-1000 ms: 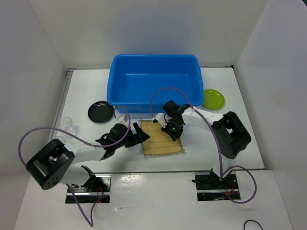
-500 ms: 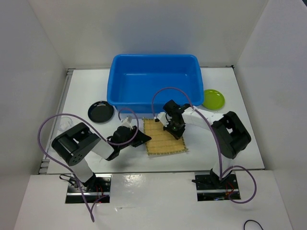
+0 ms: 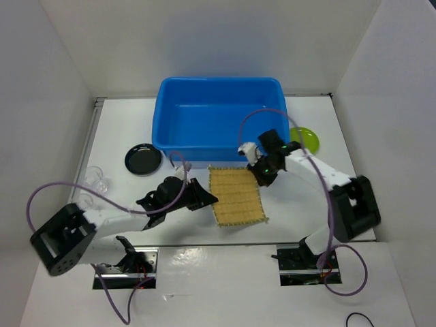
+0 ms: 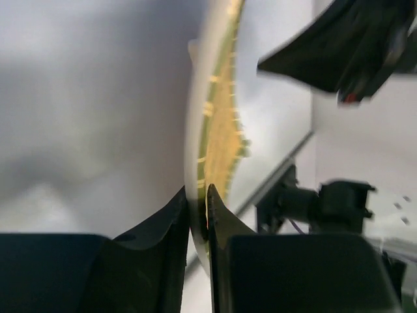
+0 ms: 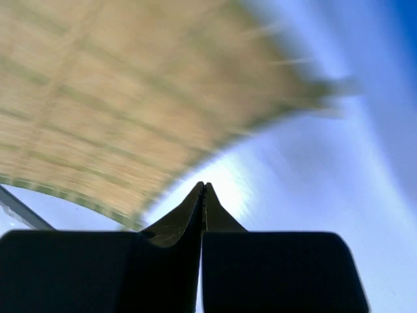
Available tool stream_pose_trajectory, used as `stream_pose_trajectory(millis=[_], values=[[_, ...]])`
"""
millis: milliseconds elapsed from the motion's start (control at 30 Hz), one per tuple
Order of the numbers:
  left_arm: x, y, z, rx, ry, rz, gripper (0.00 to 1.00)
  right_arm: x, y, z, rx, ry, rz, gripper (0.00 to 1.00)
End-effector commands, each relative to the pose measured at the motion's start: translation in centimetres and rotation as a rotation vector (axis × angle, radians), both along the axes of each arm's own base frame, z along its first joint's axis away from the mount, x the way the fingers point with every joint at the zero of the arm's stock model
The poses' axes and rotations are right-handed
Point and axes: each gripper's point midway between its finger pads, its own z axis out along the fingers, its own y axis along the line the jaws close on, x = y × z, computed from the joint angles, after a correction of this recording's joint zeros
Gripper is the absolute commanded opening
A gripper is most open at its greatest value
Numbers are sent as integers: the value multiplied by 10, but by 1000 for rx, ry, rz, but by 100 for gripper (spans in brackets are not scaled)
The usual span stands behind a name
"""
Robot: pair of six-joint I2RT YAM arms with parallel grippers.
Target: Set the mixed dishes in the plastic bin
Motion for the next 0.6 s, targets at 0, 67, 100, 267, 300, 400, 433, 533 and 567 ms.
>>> stream_pose_trajectory(millis=[0, 67, 100, 267, 300, 400, 433, 533, 567], values=[[-13, -2, 56, -11, -60, -63, 0, 29, -22, 75, 182, -221, -84, 0], [-22, 7, 68, 17, -46, -68, 0, 32, -40, 115, 232, -352, -138, 0], [-24, 14, 90, 10, -82, -54, 0, 36, -57, 126, 233, -395, -191, 0], [-34, 29, 153, -56, -158, -33, 0, 39, -90, 156, 254, -542, -313, 0], [-36, 31, 158, -55, -157, -33, 0, 41, -104, 159, 236, -559, -356, 0], [-39, 29, 192, -105, -188, -48, 0, 43, -116, 156, 237, -562, -397, 0], [-39, 26, 201, -118, -198, -57, 0, 44, -124, 156, 230, -565, -420, 0], [-34, 24, 257, -186, -252, -62, 0, 46, -136, 154, 213, -563, -452, 0], [-26, 23, 265, -168, -268, -56, 0, 47, -139, 154, 210, -565, -463, 0]])
